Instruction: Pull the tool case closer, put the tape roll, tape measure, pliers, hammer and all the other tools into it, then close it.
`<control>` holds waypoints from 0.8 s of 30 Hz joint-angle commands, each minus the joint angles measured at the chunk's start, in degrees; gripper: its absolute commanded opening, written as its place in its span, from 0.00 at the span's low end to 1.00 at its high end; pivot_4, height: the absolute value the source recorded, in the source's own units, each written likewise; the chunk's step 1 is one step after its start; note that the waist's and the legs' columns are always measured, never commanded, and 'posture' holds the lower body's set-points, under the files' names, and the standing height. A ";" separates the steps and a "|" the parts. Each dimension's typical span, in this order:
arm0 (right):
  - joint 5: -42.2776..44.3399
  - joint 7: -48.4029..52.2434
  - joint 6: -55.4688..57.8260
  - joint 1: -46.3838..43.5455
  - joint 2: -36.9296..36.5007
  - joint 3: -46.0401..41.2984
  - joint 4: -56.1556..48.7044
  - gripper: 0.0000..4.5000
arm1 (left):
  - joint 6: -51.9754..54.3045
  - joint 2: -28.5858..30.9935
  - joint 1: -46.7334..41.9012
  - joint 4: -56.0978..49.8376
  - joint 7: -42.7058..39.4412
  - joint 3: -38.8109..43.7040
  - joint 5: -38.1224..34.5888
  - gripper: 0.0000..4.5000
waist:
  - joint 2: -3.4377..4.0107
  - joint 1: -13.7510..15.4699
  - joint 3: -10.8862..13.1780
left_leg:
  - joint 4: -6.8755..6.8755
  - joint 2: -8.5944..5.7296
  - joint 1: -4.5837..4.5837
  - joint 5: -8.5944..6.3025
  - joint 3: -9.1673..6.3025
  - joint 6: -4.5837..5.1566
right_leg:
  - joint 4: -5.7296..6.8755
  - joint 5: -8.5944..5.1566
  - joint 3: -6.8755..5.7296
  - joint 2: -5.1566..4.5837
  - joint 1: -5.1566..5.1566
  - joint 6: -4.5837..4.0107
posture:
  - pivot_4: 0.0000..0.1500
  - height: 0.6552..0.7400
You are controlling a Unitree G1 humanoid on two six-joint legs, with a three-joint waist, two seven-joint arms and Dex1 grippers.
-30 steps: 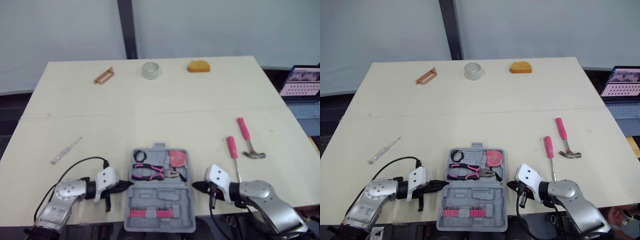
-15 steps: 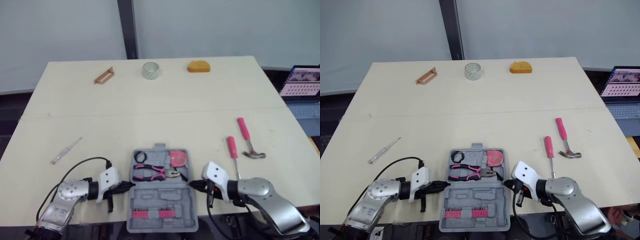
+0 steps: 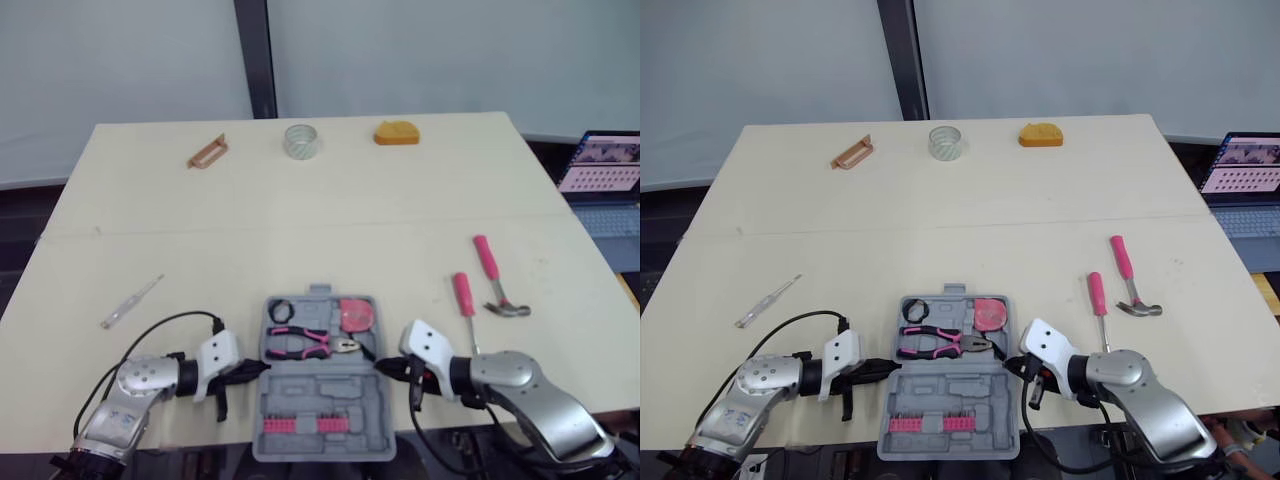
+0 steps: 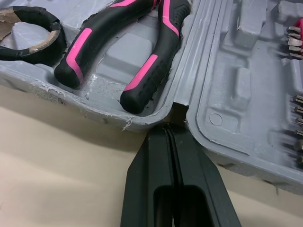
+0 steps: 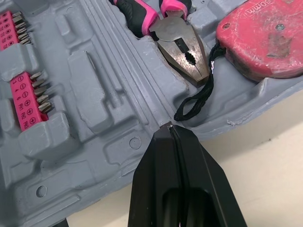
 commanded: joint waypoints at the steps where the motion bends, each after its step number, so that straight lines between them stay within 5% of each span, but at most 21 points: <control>1: -0.54 -1.56 -1.35 0.28 0.64 -0.32 1.54 0.00 | -0.03 0.36 -0.29 -2.77 0.13 -0.11 -0.08 0.01 | -0.01 0.00 -0.01 | 0.00 0.00 0.00 0.00 0.00 0.00 | 0.00 0.00 0.00 0.00 0.00 0.00 | 1.00 1.00; 24: 3.72 0.51 -6.99 3.42 0.26 -6.24 3.78 0.00 | 0.01 0.63 -1.45 -2.16 0.10 -0.03 0.01 0.01 | -0.01 0.10 -0.01 | 0.00 0.00 -0.02 0.00 0.00 0.00 | 0.01 0.00 0.00 0.00 -0.02 0.00 | 1.00 1.00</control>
